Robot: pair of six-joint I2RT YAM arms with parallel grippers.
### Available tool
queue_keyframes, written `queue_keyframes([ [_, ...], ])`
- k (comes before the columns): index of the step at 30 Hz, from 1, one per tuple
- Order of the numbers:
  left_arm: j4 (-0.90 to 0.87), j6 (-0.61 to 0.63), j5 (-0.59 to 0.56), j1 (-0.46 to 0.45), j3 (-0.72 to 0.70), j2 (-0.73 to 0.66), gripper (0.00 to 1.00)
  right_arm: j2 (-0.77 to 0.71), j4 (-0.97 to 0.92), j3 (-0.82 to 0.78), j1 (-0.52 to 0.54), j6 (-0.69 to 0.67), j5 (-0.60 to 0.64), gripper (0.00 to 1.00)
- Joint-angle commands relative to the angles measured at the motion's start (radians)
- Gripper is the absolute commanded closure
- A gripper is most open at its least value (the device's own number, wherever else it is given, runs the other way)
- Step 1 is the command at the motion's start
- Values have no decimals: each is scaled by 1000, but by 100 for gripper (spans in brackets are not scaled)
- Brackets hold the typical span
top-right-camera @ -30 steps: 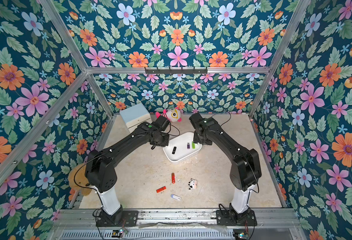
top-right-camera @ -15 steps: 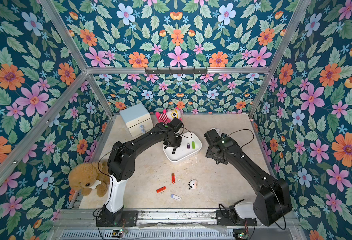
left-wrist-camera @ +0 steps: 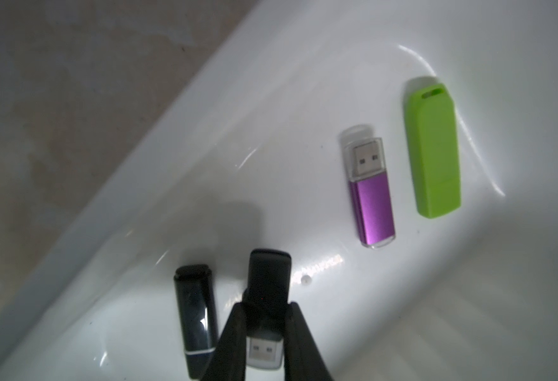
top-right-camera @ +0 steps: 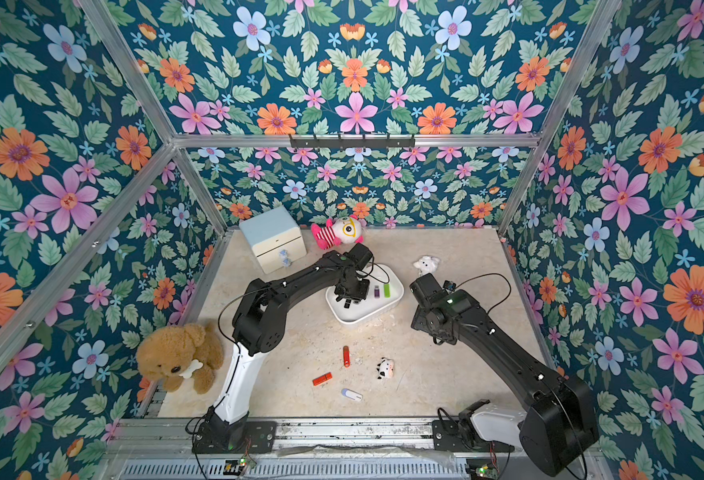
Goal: Put the usb flash drive into the storage box
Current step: Place the USB flash in the storage box.
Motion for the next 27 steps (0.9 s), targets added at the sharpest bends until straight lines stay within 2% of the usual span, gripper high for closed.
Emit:
queue_keyframes([
  [1, -7, 4, -2, -2, 21, 19, 100, -16, -3, -10, 4, 14, 4, 22],
  [9, -25, 1, -16, -13, 38, 56, 100, -26, -11, -25, 8, 6, 4, 22],
  [13, -27, -2, -19, -19, 43, 56, 83, -26, -10, -32, 16, 6, 9, 22],
  [17, -33, -2, -20, -22, 52, 55, 72, -27, -10, -39, 20, 1, 7, 22],
  [24, -71, -3, -40, -22, 86, 47, 55, -52, -3, -49, 23, -8, -2, 22],
  [27, -86, -5, -53, -22, 116, 23, 53, -61, -3, -46, 39, -11, 4, 22],
])
